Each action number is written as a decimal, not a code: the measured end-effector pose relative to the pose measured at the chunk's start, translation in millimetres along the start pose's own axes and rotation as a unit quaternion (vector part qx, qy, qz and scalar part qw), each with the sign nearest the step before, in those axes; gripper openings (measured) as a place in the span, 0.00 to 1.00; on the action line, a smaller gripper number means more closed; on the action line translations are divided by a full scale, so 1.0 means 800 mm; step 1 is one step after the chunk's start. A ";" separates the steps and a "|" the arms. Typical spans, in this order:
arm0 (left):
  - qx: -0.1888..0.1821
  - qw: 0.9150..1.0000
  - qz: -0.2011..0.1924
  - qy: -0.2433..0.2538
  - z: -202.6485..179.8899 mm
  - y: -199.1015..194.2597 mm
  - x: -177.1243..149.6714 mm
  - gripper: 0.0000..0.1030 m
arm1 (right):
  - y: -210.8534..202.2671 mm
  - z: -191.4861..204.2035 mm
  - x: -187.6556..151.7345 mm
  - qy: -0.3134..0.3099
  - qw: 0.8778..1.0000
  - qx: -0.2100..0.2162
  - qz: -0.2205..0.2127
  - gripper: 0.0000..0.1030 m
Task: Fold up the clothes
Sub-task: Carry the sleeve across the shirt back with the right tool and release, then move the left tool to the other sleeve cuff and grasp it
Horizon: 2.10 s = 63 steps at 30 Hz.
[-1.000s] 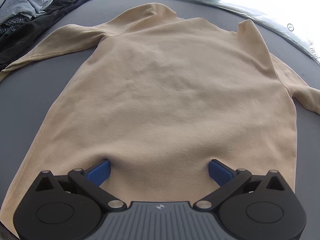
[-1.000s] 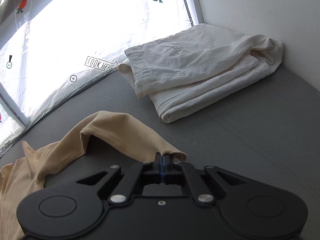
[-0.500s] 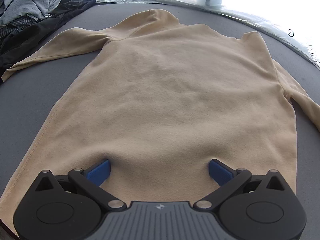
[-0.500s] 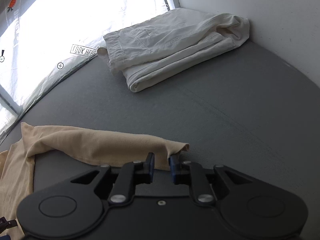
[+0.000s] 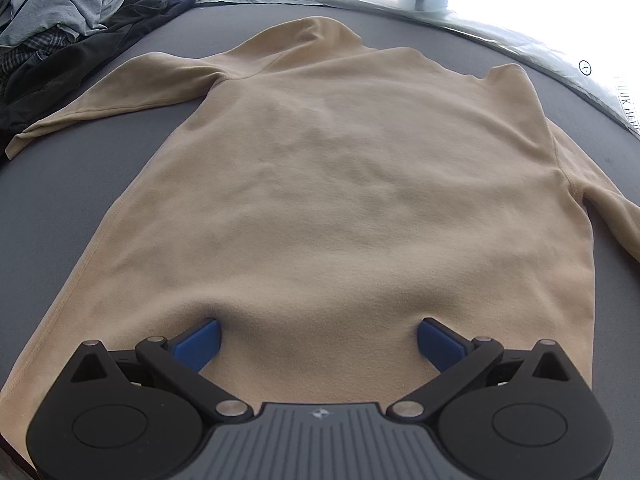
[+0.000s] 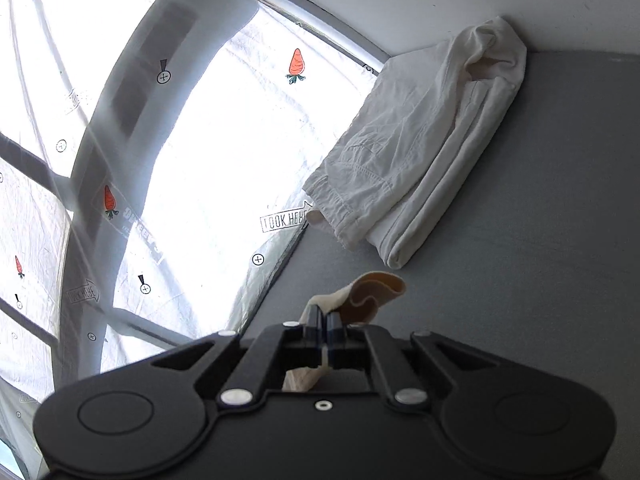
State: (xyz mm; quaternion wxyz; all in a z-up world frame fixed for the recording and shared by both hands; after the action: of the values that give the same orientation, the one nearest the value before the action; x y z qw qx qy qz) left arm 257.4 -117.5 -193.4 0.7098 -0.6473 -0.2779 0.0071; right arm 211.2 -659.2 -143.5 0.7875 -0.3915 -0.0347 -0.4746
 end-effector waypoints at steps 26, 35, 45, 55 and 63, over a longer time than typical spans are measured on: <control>0.000 1.000 0.000 0.000 -0.003 0.002 0.002 1.00 | 0.073 0.015 -0.035 -0.143 0.971 -0.185 0.048 0.02; 0.000 1.000 -0.001 0.000 -0.002 0.002 0.002 1.00 | 0.065 0.004 -0.033 -0.193 0.943 -0.271 0.020 0.01; 0.001 1.000 0.004 -0.004 0.000 -0.003 -0.007 1.00 | 0.073 0.005 -0.035 -0.164 0.948 -0.273 0.028 0.36; -0.023 0.999 0.000 0.045 0.013 -0.039 -0.092 1.00 | 0.103 0.050 -0.097 -0.290 0.915 -0.254 0.121 1.00; -0.065 0.996 0.012 0.056 0.038 -0.064 -0.135 1.00 | 0.088 0.107 -0.141 -0.391 0.878 -0.258 0.098 1.00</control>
State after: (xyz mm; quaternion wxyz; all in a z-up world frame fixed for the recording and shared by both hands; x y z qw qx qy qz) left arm 136.3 -138.1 -187.5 0.6803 -0.6949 -0.2296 -0.0386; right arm 231.1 -505.1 -174.1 0.6235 -0.7358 -0.1775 -0.1958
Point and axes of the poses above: each gripper's, at about its wrist camera, not at the fingertips, and y roughly the way its jaws point, z to its left, x to its top, the point moved 1 cm from there along y, roughly the way its jaws point, and after that the axes turned 5 degrees about z, right-handed, at the moved point
